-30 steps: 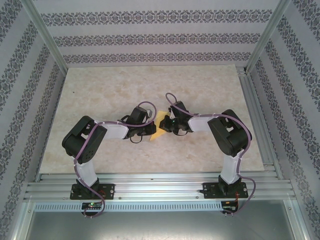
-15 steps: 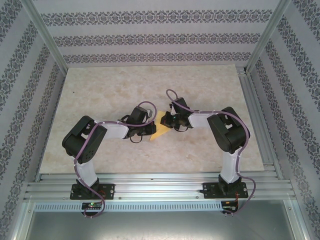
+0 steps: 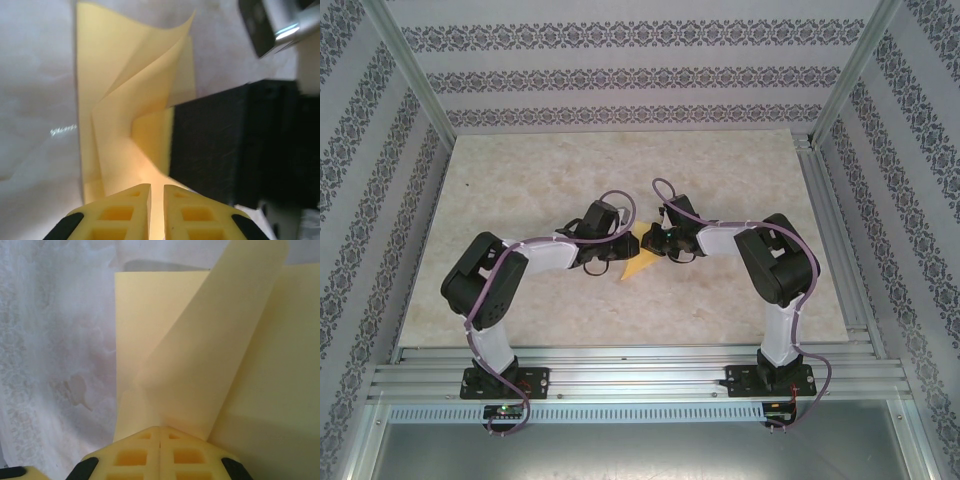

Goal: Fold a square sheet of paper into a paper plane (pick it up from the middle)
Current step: Fourth fold the wing at the center of the table.

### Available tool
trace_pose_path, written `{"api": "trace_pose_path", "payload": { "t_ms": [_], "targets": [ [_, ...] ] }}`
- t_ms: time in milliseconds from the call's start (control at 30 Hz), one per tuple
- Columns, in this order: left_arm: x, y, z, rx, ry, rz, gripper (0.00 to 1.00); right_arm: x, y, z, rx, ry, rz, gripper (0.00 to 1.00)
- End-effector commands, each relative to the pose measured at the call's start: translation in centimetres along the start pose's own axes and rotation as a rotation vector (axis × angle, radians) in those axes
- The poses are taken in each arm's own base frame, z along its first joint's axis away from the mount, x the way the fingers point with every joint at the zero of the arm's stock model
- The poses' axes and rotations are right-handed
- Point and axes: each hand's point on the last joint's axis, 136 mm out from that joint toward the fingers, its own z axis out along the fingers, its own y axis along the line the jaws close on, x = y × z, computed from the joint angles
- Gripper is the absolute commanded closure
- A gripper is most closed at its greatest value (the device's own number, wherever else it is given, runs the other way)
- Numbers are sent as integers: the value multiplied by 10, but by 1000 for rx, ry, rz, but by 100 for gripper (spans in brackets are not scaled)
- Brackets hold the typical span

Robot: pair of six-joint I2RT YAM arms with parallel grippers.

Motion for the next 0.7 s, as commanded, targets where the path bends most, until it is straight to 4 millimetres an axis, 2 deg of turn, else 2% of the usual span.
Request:
{"api": "trace_pose_path", "payload": {
  "t_ms": [0,400,667],
  "targets": [
    [-8,-3,-4,-5,-10,23,84,10,-31,10,80,13,47,100],
    [11,24,17,-78,63,-14,91,11,-27,12,50,13,62,100],
    [21,43,16,-151,68,-22,93,-2,-5,-2,-29,-24,29,97]
  ]
}}
